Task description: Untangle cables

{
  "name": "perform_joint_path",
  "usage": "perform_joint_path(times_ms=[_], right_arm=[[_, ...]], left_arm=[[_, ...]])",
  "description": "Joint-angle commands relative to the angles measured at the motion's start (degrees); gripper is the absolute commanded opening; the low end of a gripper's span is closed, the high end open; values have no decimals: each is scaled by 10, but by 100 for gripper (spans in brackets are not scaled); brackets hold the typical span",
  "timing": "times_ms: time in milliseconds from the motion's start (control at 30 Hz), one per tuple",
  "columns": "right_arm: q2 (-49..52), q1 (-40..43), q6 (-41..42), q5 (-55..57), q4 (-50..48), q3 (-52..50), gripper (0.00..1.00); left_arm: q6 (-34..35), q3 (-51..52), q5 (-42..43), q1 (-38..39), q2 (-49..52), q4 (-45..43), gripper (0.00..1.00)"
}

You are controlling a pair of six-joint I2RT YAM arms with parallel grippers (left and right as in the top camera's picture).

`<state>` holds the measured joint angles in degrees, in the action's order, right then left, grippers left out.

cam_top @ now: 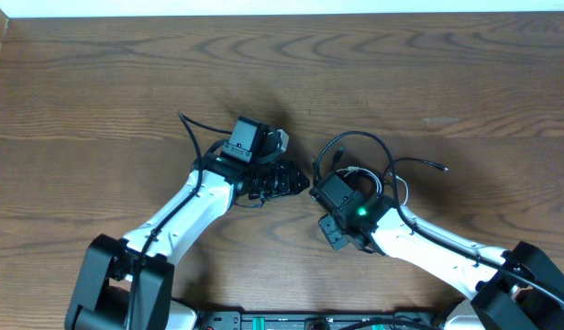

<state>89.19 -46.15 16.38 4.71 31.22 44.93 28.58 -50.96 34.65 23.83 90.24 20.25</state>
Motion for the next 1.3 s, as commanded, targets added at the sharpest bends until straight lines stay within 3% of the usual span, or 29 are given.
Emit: perform_joint_path(times_ms=[0, 167, 267, 333, 433, 567, 800, 1067, 1167, 1267], right_arm=[[0, 1, -13, 19, -7, 8, 40], [-1, 1, -19, 29, -19, 8, 40], [-15, 1, -17, 19, 5, 23, 27], [-35, 1, -12, 18, 12, 33, 27], [-68, 12, -8, 18, 11, 45, 30], [-94, 47, 2, -1, 7, 48, 49], [-65, 110, -55, -13, 54, 48, 49], [14, 108, -128, -12, 43, 40, 47], [46, 108, -137, -12, 41, 40, 36], [68, 109, -132, -33, 39, 40, 11]], left_arm=[[7, -18, 6, 0, 12, -3, 49], [5, -18, -54, 0, 12, -20, 49], [0, -18, -73, 0, 12, -44, 50], [0, -19, -68, 0, 12, -59, 50], [-5, -22, -48, 0, 13, -65, 50], [-27, -23, -44, -1, 13, -65, 54], [-45, -23, -45, -28, 13, -65, 69], [-69, -23, -44, -47, 13, -64, 73], [-85, -23, -34, -47, 13, -61, 73], [-96, -23, -25, -47, 13, -58, 73]])
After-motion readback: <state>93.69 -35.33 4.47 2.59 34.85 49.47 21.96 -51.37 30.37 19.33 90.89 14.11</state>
